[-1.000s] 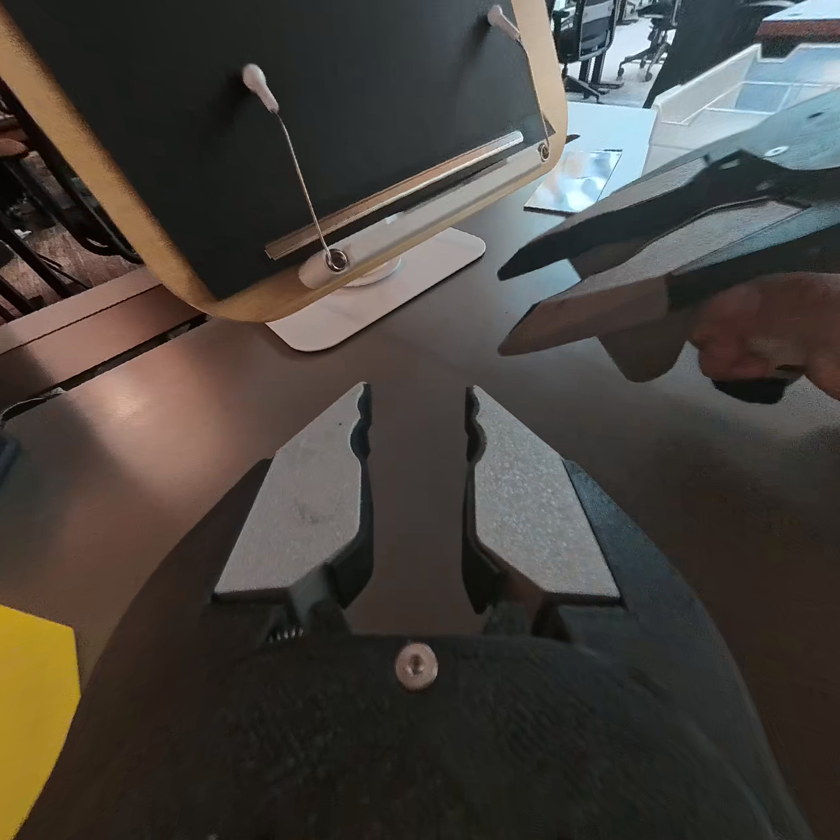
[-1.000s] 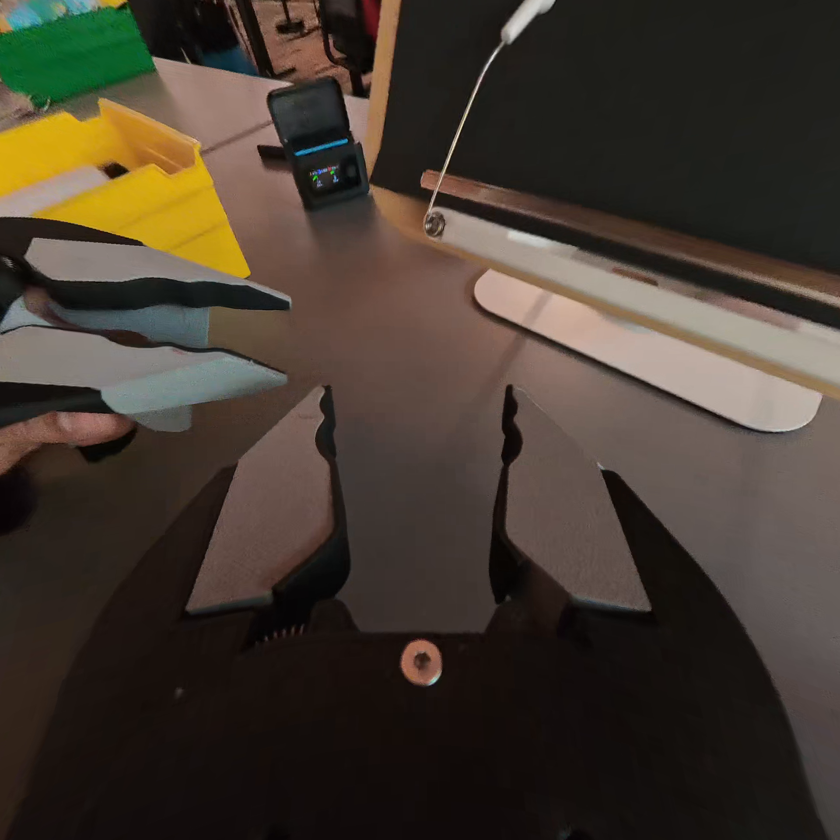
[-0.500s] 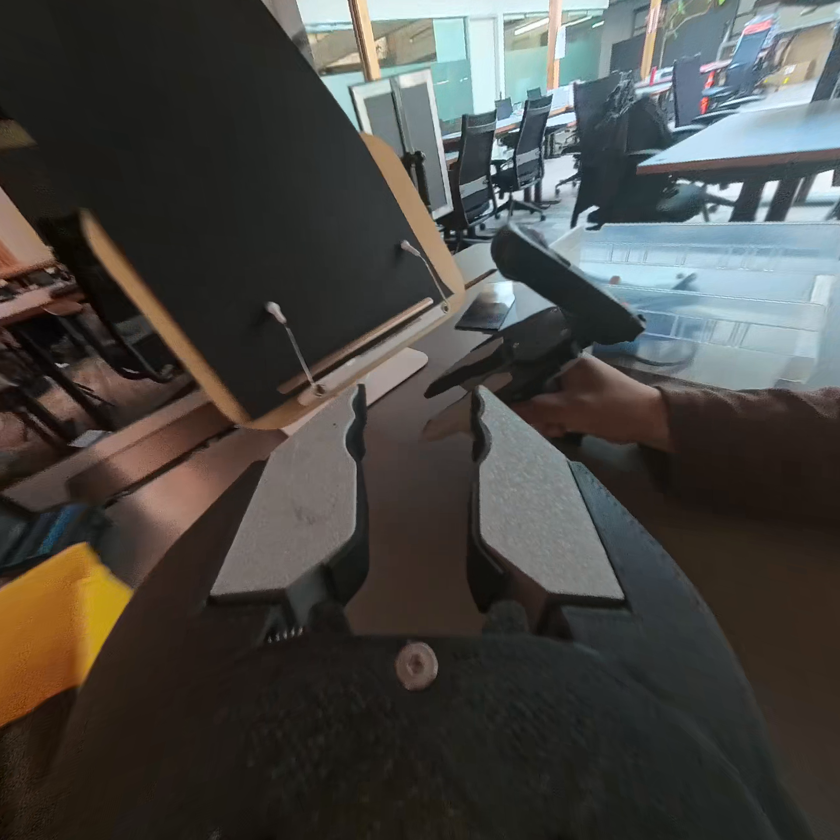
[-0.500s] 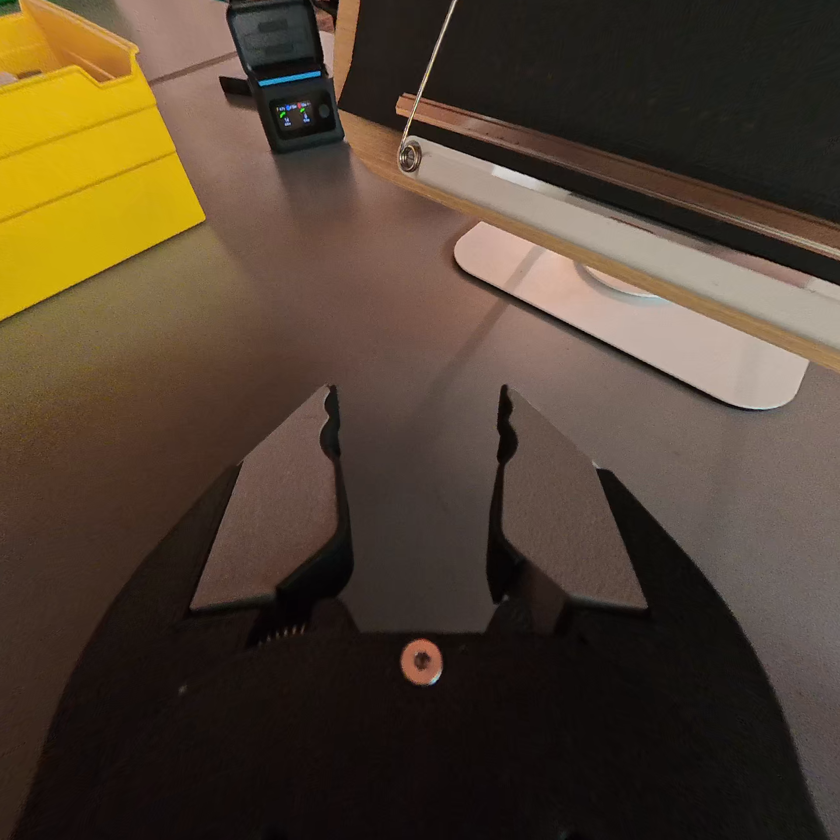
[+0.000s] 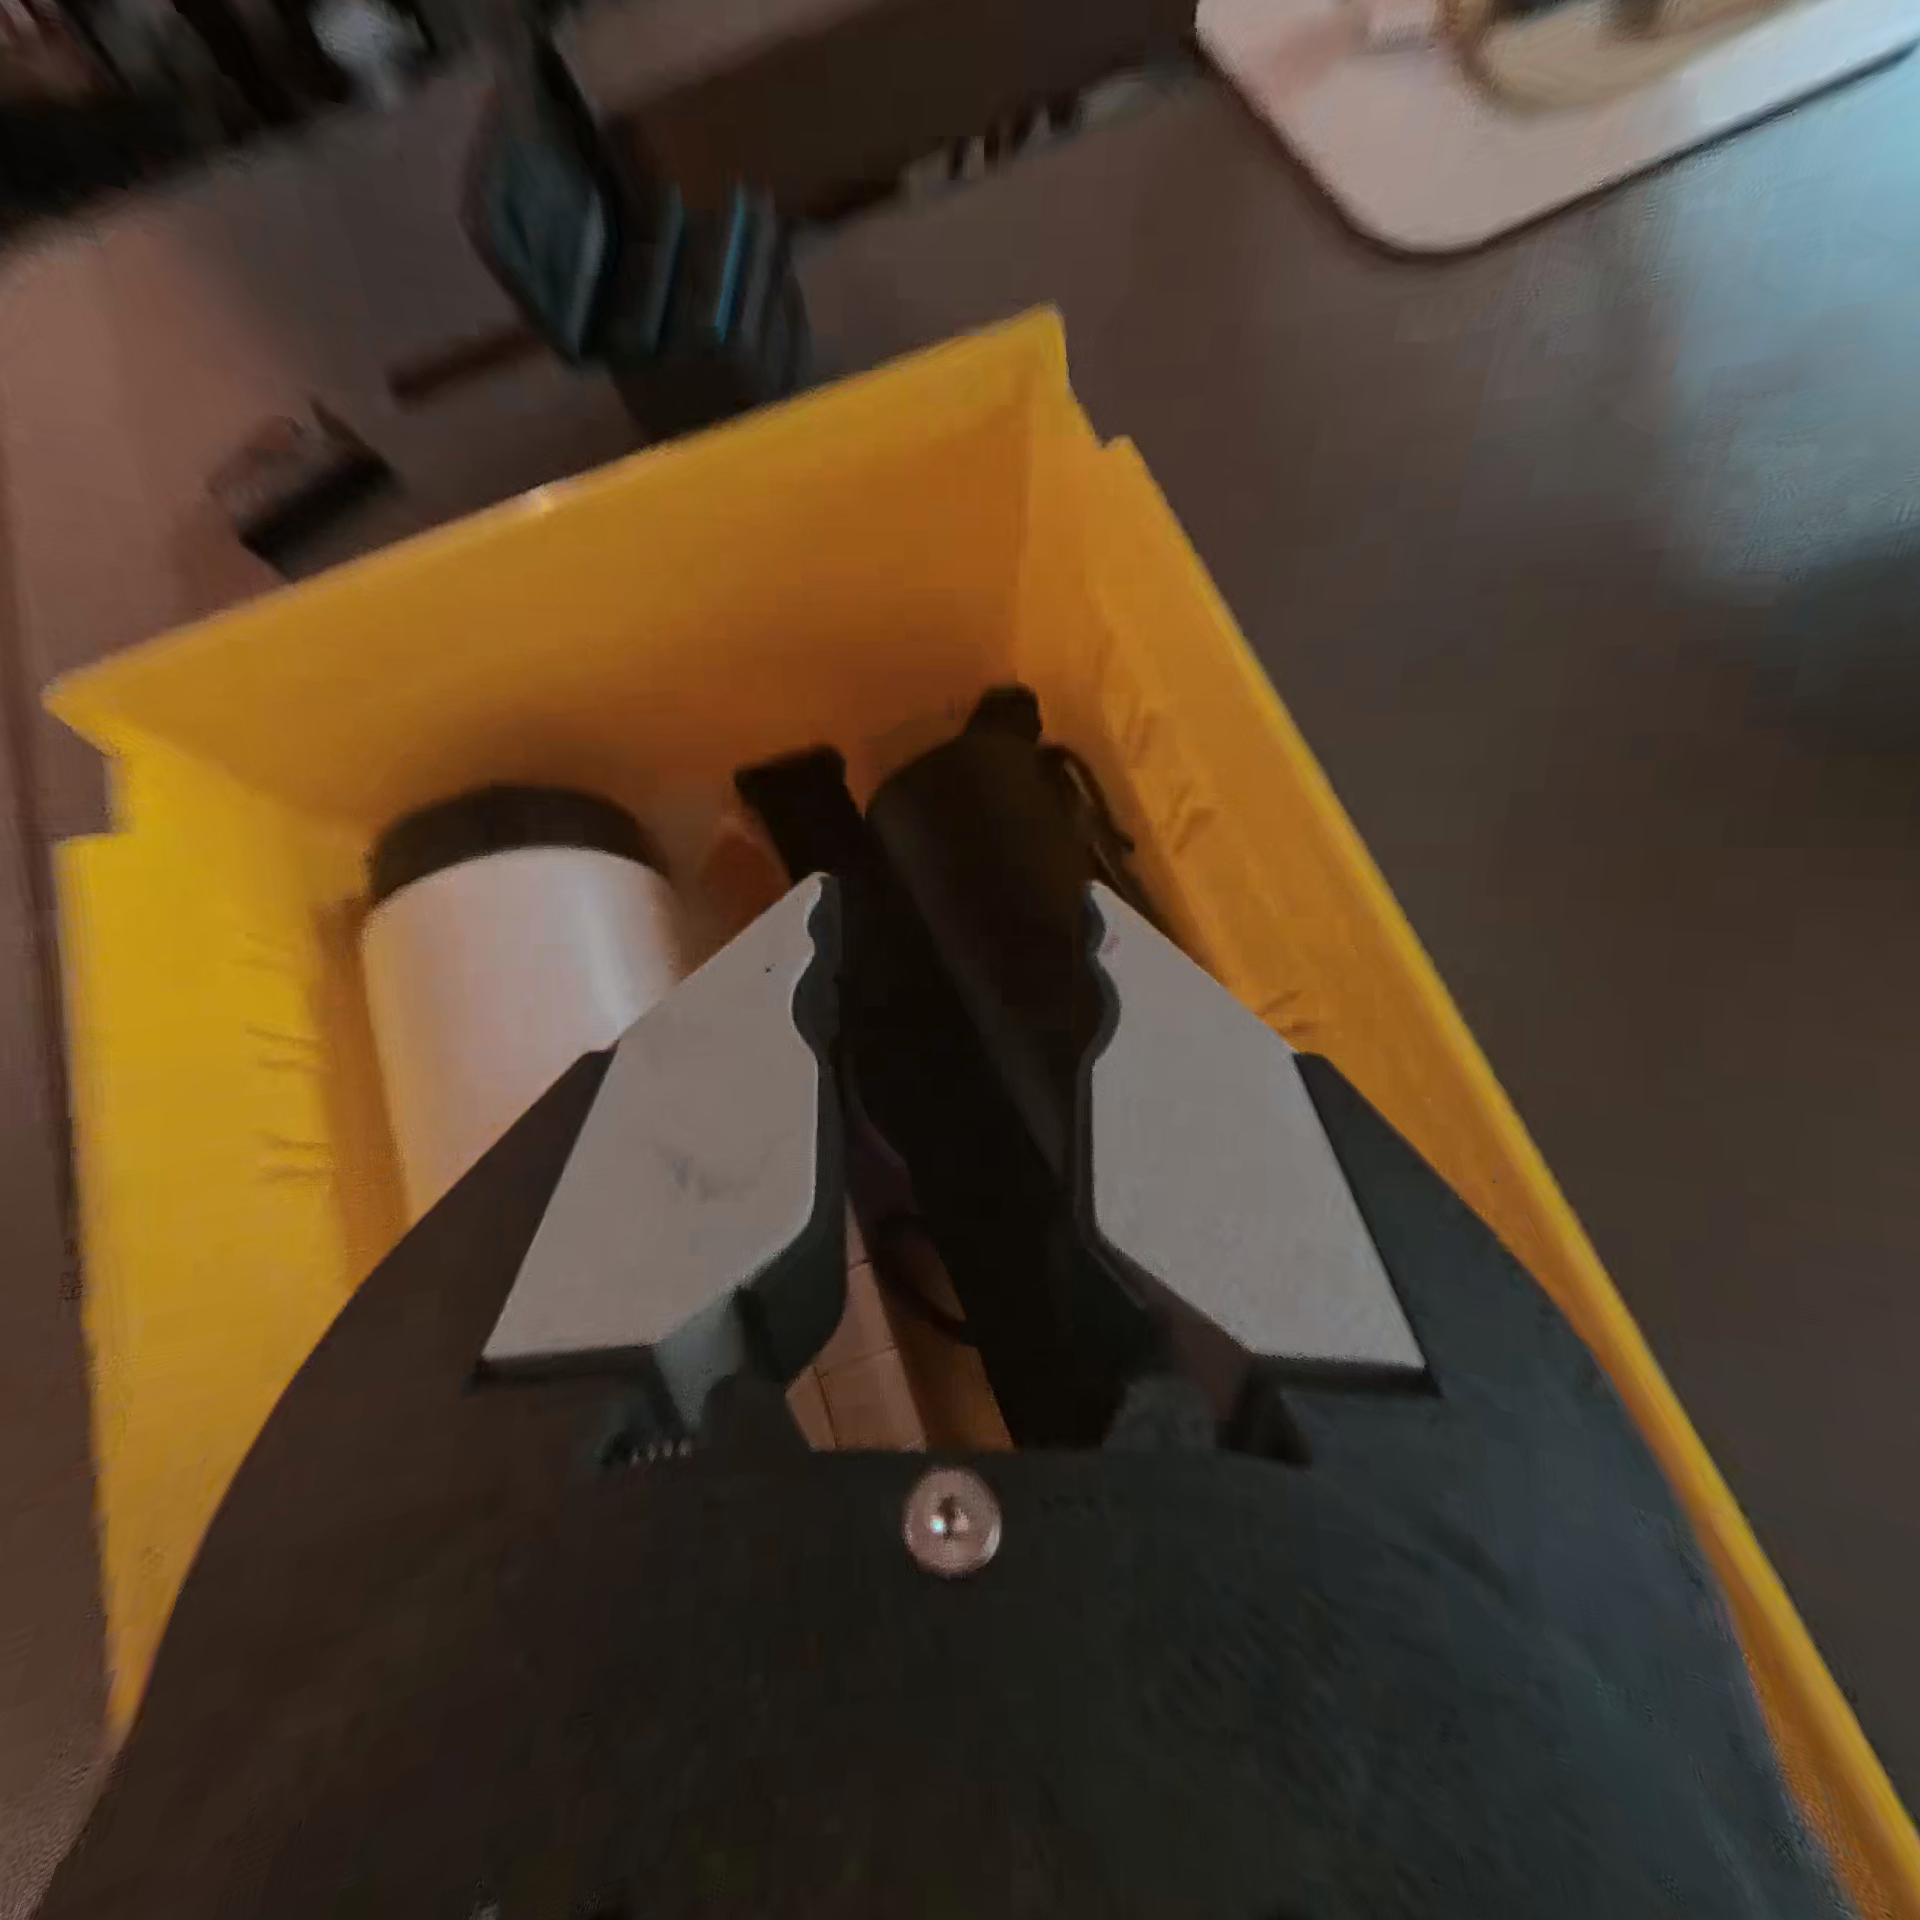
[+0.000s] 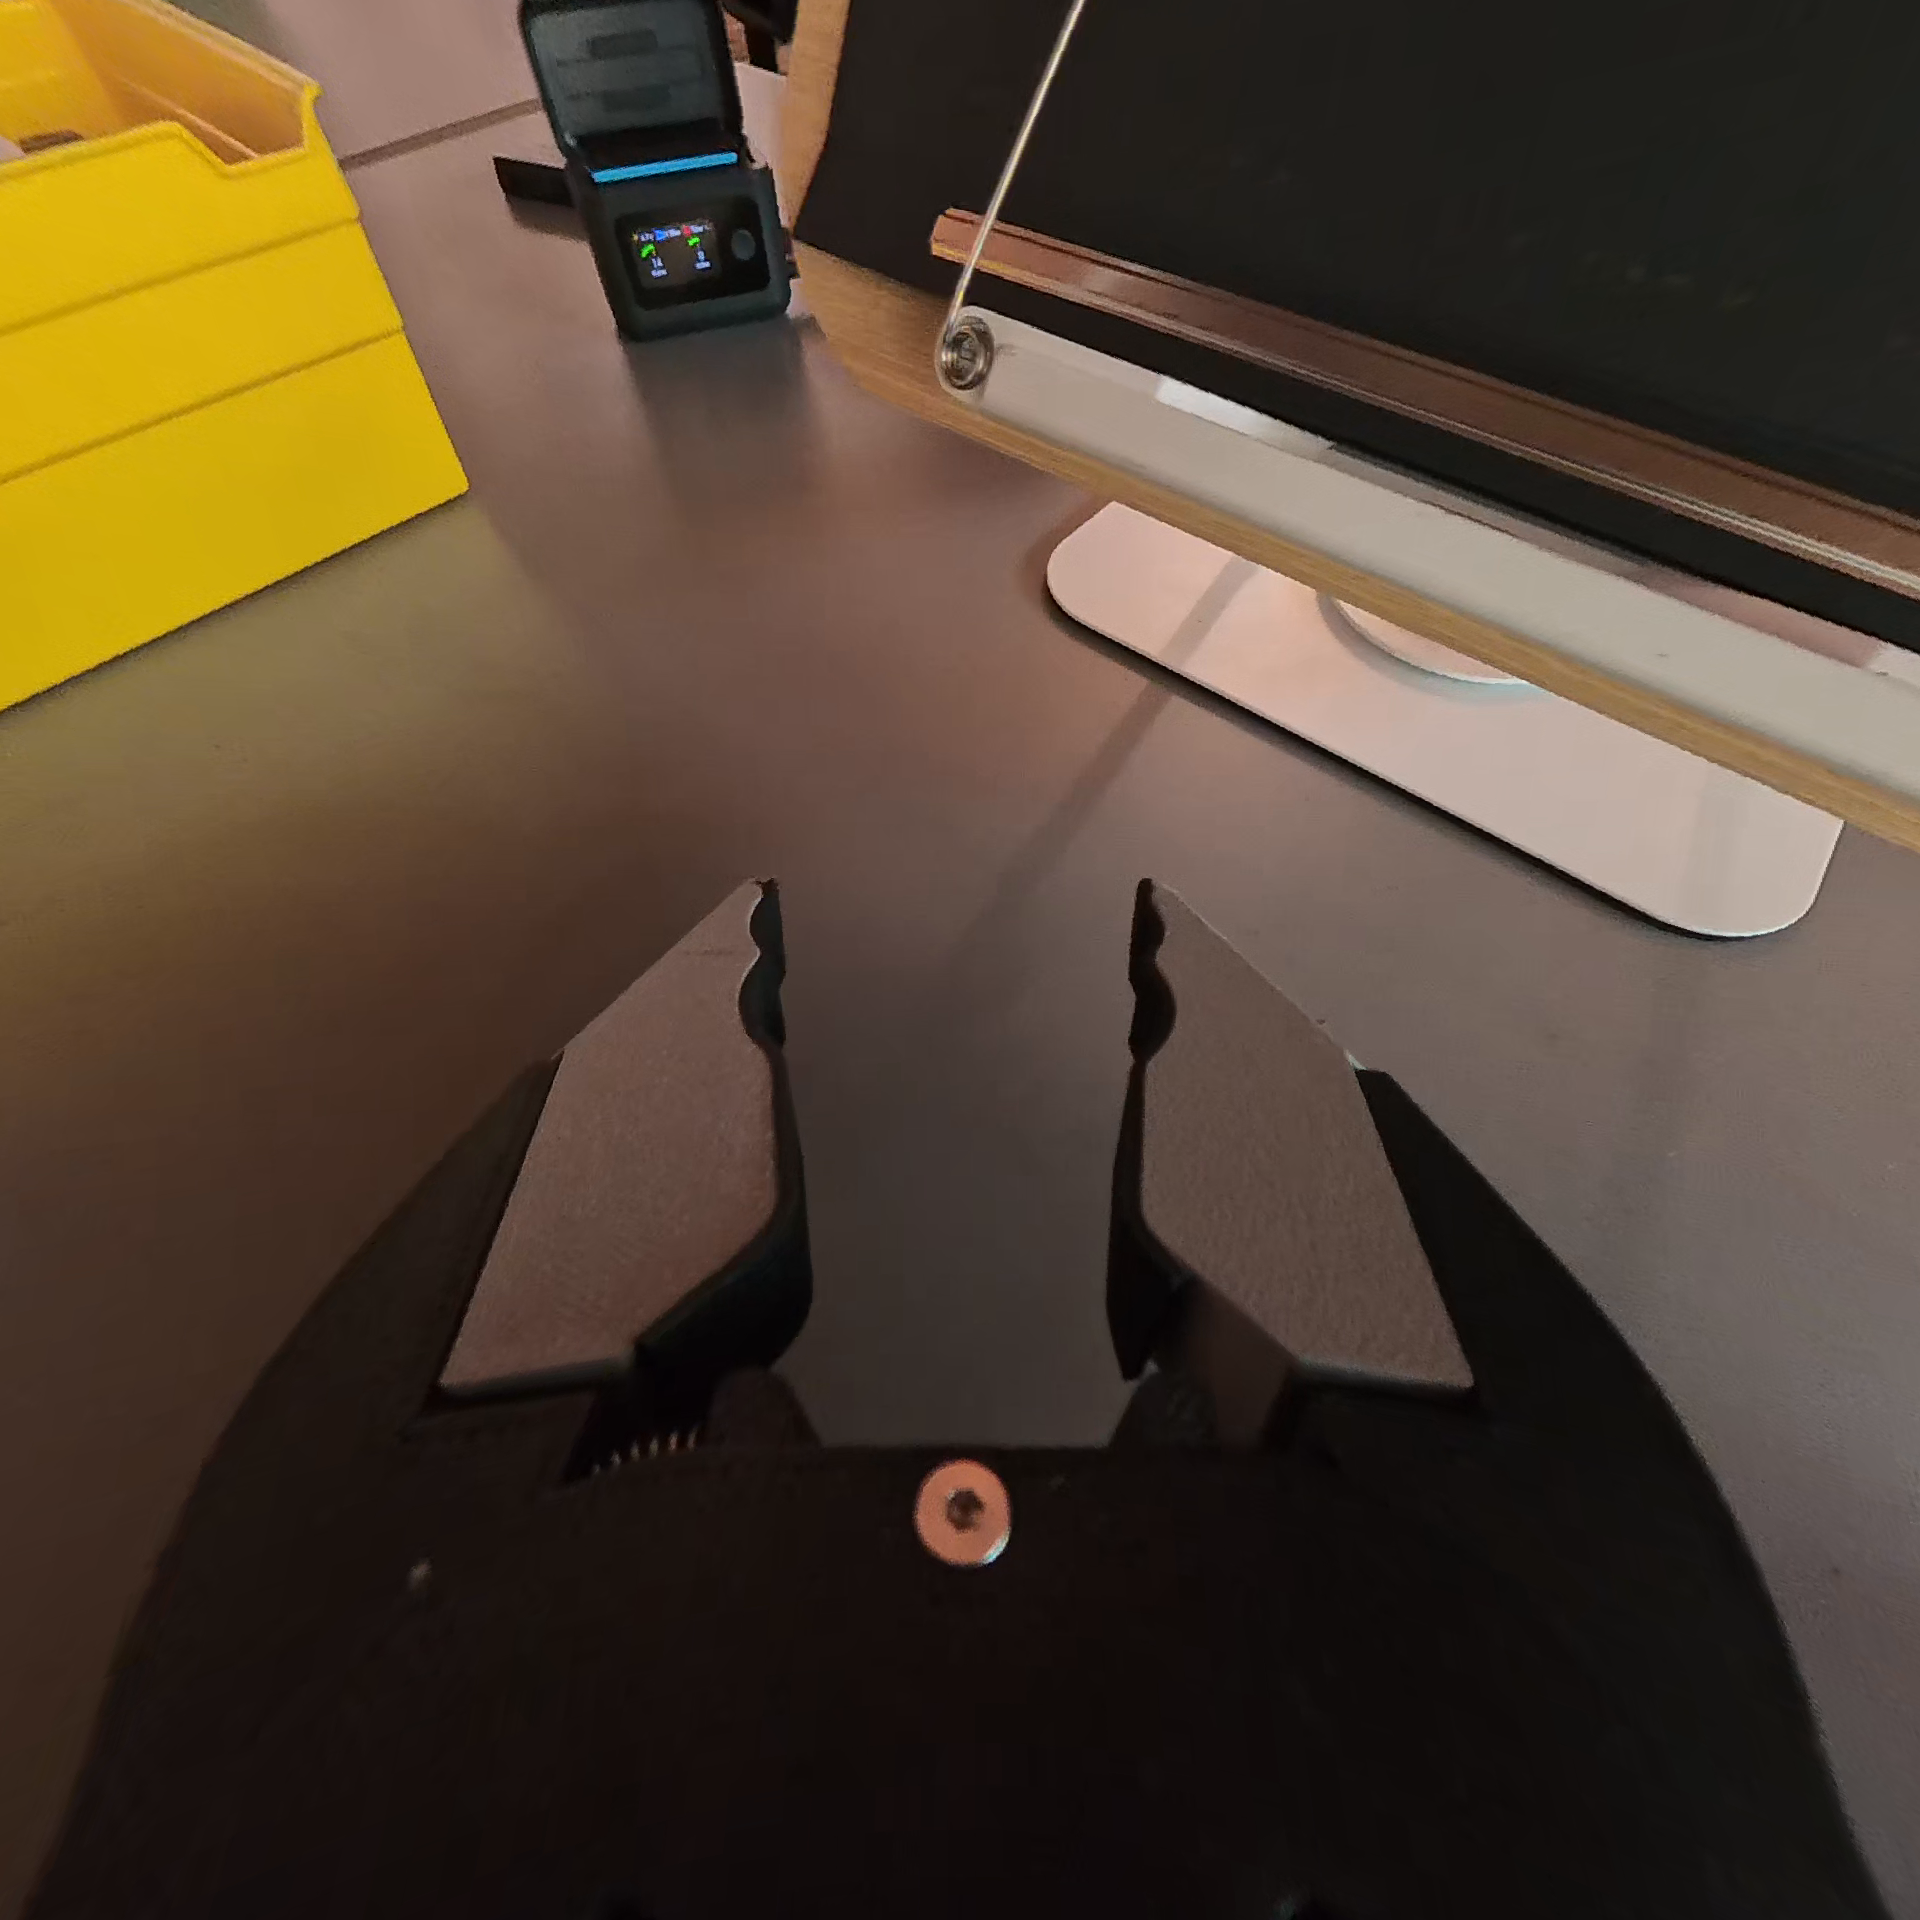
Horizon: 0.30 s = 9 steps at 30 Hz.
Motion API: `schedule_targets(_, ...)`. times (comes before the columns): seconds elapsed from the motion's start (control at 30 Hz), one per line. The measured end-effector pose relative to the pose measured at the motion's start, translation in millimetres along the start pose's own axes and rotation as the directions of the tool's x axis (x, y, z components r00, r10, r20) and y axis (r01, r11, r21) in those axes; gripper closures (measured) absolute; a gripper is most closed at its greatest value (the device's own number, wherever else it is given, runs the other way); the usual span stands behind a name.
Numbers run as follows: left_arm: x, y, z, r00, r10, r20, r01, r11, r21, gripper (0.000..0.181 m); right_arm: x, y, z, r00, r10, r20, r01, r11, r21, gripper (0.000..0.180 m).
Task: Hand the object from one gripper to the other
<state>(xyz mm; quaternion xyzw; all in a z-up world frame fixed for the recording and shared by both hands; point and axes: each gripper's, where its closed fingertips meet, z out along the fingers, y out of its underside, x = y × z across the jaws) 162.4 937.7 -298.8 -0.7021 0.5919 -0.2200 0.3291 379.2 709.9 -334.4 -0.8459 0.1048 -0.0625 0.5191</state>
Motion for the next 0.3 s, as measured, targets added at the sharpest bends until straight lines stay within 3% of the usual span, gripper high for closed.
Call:
schedule_targets(0.17, 13.8, 17.6, 26.8, 0.996, -0.033, -0.077, 0.024, 0.993, -0.113, 0.131, -4.2, 1.5, 0.3, 1.0, -0.024, 0.005, 0.024, 1.0, -0.011, 0.116)
schedule_targets(0.3, 12.5, 17.2, 36.0, 0.998, 0.018, -0.052, -0.025, 0.991, -0.129, 0.135, -5.9, 4.1, 2.8, 0.999, -0.029, 0.017, 0.03, 0.999, -0.033, 0.115)
